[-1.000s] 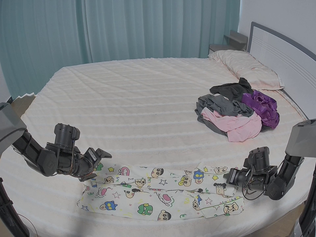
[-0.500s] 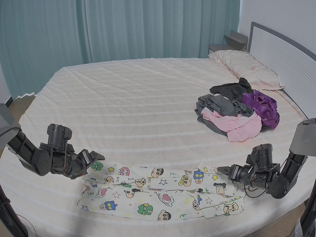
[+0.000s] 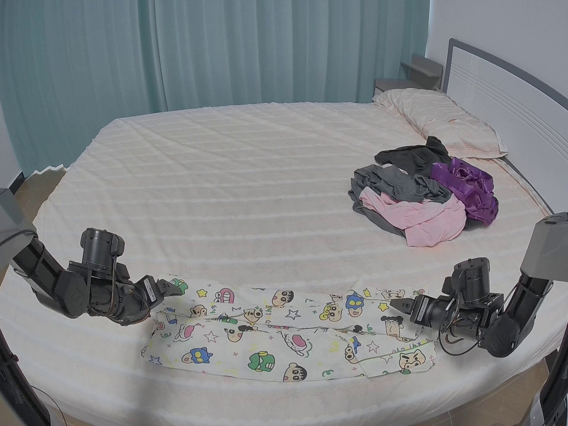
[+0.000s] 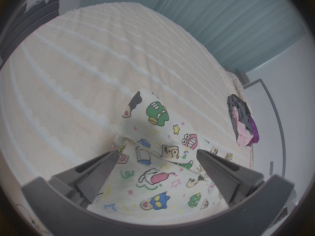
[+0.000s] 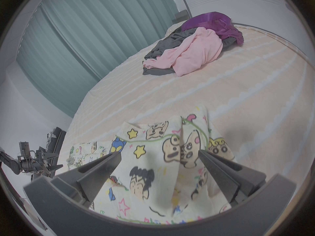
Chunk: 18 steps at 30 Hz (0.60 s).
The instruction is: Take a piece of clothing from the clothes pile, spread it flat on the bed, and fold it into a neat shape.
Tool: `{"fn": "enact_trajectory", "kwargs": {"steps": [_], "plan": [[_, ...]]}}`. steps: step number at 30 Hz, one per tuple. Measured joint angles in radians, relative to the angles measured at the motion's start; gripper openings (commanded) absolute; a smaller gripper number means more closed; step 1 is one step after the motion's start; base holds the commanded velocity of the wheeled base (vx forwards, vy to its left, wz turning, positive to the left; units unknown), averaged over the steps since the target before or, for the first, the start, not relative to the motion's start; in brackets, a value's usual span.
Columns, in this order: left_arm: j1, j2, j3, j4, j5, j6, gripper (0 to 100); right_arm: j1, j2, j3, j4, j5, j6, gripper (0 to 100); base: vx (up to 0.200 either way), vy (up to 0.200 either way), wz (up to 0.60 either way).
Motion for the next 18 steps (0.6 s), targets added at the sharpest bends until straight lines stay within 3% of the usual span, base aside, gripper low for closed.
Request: {"fn": "enact_trajectory", "kwargs": {"steps": [13,18], "plan": [[0.064,0.139,-0.11,-0.006,0.021,0.272,100,0.008,0.0,0.0,-0.004,0.0,0.001,100,0.0,0.0,0.0],[0.077,0.207,-0.16,-0.006,-0.046,0.318,100,0.011,0.0,0.0,-0.004,0.0,0.001,100,0.0,0.0,0.0]]}}
